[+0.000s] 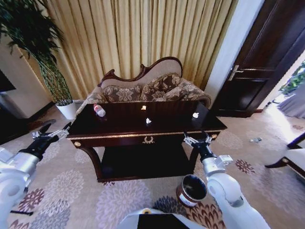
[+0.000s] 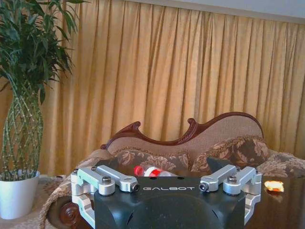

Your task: Move to the front of the table and place the trash on the table into the trash bin.

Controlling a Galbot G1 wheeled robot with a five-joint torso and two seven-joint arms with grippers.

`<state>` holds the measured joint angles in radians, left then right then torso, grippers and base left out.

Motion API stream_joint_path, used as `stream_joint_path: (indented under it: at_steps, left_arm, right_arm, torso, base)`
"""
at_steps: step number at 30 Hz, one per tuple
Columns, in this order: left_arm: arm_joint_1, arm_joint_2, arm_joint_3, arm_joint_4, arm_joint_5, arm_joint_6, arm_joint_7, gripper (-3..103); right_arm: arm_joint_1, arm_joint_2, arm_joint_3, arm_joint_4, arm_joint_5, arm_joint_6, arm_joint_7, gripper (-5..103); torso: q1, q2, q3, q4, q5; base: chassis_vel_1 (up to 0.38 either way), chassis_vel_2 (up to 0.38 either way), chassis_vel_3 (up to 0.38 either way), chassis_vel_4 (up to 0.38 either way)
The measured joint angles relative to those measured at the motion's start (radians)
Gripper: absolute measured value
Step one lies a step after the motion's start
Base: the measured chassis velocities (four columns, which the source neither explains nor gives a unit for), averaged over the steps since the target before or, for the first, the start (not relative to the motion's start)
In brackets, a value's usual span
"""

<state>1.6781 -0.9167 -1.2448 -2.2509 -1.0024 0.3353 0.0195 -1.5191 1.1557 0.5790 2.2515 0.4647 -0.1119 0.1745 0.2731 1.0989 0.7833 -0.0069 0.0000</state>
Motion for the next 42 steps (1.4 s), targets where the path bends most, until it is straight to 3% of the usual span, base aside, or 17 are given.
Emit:
stream_joint_path:
  at_steps: [21,32,42]
  left_arm:
    - [0.007,-0.009,-0.002,-0.005,0.001,0.002,-0.001,100]
    - [0.017,-0.009,-0.010,0.005,0.004,0.002,-0.001,100]
    - [0.019,-0.016,-0.008,0.004,0.006,0.001,-0.001,100]
  right_arm:
    - [0.094,-0.051,-0.007,-0.012,0.095,-0.078,0.083,100]
    - [0.288,-0.132,0.009,-0.183,0.227,-0.214,0.131,100]
    - [0.358,-0.209,0.056,-0.294,0.263,-0.297,0.091,100]
  torso:
    - [0.000,0.000,0.000,0.0000,0.0000]
    - [0.000,0.000,0.000,0.0001,0.0001]
    - [0.000,0.000,0.000,-0.0001,0.0002]
  base:
    - [-0.111,0.107,0.112,-0.111]
    - [0.000,0.000,0.000,0.000]
    - [0.000,0.000,0.000,0.000]
